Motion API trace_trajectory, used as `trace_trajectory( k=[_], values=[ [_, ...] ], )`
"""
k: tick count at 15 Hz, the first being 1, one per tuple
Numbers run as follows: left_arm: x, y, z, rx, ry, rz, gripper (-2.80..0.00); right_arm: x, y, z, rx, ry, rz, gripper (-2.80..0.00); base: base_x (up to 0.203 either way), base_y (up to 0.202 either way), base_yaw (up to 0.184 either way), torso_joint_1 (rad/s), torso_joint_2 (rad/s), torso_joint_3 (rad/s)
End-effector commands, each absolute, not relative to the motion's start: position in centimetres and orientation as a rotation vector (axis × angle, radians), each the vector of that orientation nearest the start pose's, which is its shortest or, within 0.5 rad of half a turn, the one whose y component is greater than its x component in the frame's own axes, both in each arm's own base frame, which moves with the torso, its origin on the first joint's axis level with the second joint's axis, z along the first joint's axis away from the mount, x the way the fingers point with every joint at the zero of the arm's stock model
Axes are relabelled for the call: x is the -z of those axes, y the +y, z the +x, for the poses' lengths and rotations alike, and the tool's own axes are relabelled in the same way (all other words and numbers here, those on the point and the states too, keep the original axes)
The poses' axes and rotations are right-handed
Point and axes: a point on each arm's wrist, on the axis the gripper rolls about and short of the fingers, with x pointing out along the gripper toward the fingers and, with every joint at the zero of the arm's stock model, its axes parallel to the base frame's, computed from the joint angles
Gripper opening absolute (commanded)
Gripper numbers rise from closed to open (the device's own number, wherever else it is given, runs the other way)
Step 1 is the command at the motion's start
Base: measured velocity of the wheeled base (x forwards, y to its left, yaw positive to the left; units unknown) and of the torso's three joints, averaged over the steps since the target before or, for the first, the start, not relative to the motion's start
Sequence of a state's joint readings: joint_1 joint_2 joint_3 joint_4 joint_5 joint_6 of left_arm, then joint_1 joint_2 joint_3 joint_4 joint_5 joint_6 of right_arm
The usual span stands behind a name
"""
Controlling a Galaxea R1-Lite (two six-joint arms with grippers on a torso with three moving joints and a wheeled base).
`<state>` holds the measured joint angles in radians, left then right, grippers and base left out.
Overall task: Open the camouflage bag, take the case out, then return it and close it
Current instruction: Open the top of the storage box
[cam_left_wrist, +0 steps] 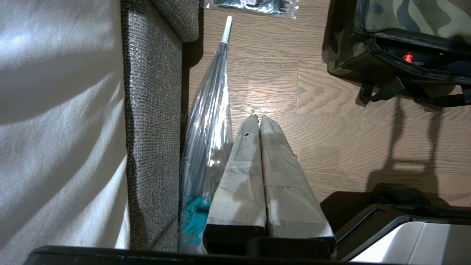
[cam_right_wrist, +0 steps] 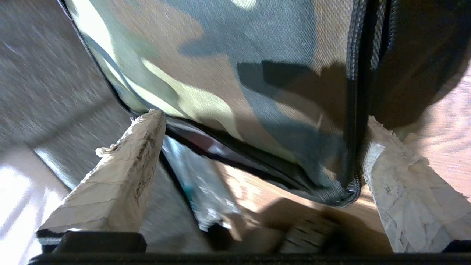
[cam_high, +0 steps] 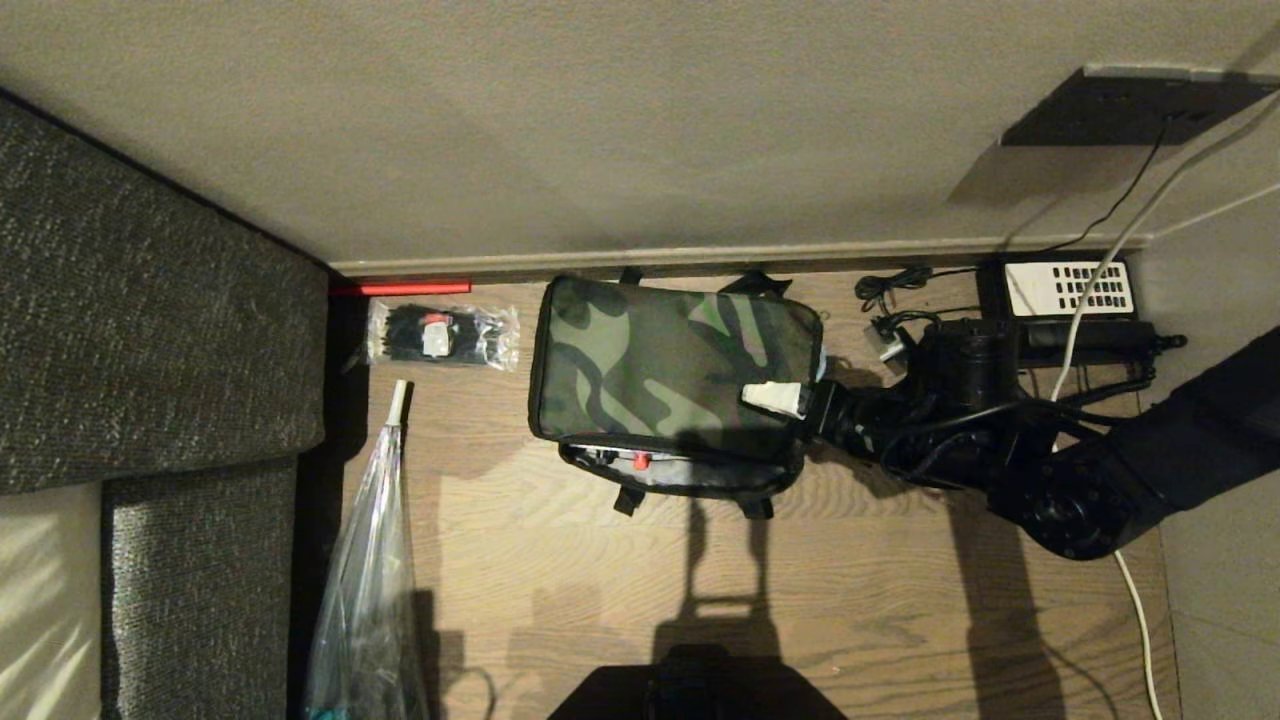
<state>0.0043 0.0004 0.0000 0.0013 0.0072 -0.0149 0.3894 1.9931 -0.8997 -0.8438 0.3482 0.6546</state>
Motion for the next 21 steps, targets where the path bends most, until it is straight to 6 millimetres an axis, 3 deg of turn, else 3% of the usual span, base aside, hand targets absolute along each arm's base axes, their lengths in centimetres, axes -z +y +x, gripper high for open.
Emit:
trace_trajectory(
  k=[1,4,13,21],
  values=[
    [-7.4,0.0,-2.3,-0.012,0.003,-0.015,-2.80,-15.0,14.9,34.1,-0.638,0.444,0.706,0.00,0.000,0.000,0.000,0.000,0.00,0.000],
    [-7.4,0.0,-2.3,-0.012,0.004,-0.015,-2.80,-16.7,14.8,34.3,-0.643,0.399,0.750,0.00,0.000,0.000,0.000,0.000,0.00,0.000],
    [-7.4,0.0,-2.3,-0.012,0.003,-0.015,-2.80,-23.0,11.8,35.7,-0.633,0.177,0.850,0.00,0.000,0.000,0.000,0.000,0.00,0.000],
    [-7.4,0.0,-2.3,-0.012,0.003,-0.015,-2.80,-24.5,10.5,36.4,-0.655,0.070,0.871,0.00,0.000,0.000,0.000,0.000,0.00,0.000]
  ],
)
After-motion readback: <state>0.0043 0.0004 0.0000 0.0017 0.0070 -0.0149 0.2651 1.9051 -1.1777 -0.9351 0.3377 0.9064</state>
